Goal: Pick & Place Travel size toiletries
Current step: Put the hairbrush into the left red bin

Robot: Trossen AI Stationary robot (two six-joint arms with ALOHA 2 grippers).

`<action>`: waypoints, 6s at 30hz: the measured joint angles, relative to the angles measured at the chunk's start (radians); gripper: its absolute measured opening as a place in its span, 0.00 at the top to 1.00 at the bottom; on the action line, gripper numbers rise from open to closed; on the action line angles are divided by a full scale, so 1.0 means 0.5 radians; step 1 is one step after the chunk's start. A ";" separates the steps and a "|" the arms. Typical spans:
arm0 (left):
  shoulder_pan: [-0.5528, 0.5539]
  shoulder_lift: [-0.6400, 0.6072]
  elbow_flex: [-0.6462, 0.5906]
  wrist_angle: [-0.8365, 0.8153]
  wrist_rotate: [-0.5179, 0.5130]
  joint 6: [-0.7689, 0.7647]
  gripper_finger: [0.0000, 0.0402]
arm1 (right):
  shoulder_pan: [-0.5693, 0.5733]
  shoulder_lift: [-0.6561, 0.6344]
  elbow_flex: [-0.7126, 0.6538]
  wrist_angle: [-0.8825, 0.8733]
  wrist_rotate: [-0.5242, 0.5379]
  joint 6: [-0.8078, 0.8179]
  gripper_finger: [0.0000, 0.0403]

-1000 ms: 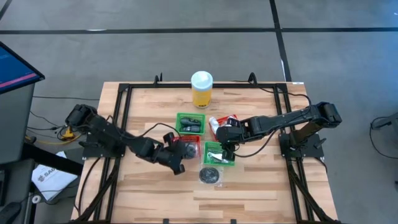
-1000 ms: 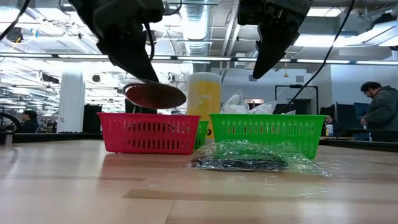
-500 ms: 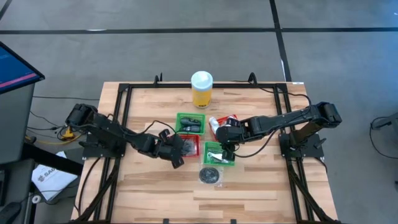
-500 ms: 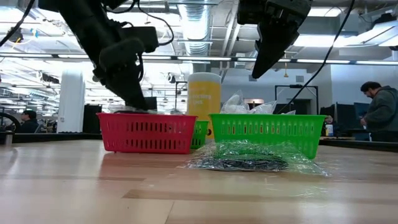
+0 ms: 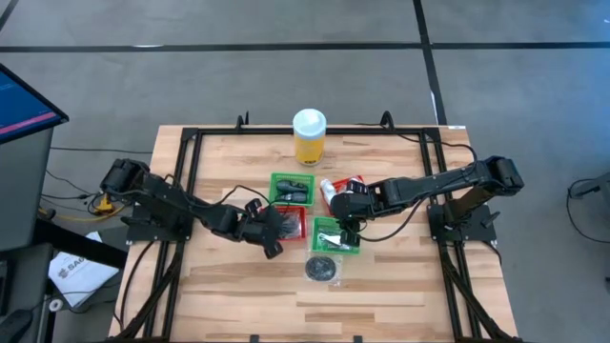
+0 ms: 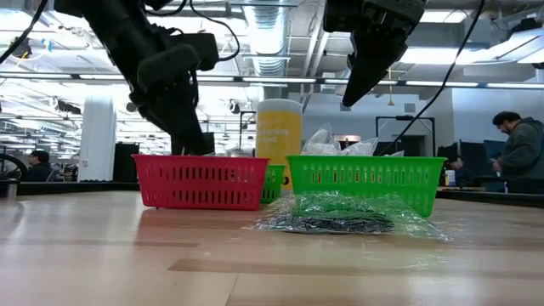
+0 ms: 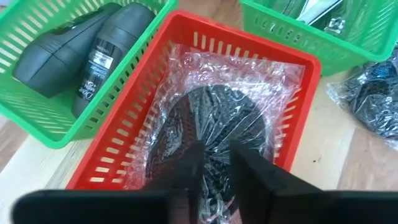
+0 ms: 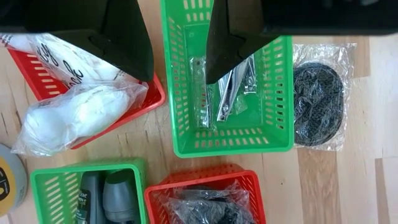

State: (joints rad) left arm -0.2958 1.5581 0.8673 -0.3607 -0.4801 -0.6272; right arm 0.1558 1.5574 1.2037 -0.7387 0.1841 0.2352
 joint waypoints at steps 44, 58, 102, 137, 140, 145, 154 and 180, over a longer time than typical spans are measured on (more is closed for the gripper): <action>-0.301 0.233 0.002 1.096 0.337 0.618 0.75 | 0.289 0.001 -0.001 0.045 -0.179 0.132 0.66; -0.305 0.231 0.002 1.161 0.385 0.618 0.75 | 0.789 0.354 0.000 0.488 -0.172 0.384 0.67; -0.327 0.230 0.001 1.234 0.395 0.617 0.75 | 0.758 0.790 0.025 0.547 -0.105 0.641 0.61; -0.327 0.230 0.001 1.232 0.395 0.617 0.75 | 0.768 0.911 0.037 0.382 0.015 0.685 0.99; -0.327 0.230 0.001 1.232 0.395 0.617 0.75 | 0.787 0.914 0.115 0.297 0.040 0.677 1.00; -0.327 0.230 0.002 1.233 0.395 0.617 0.75 | 0.852 0.932 0.304 0.094 0.156 0.631 1.00; -0.328 0.230 0.002 1.232 0.395 0.617 0.75 | 0.920 0.920 0.593 -0.237 0.377 0.630 1.00; -0.221 0.230 0.001 1.636 0.616 0.617 0.75 | 1.051 0.915 1.208 -0.937 0.704 0.629 1.00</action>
State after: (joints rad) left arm -0.4061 1.6730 0.8677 0.4571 -0.1723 -0.3187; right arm 0.6815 2.0148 1.8075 -1.2075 0.5359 0.5499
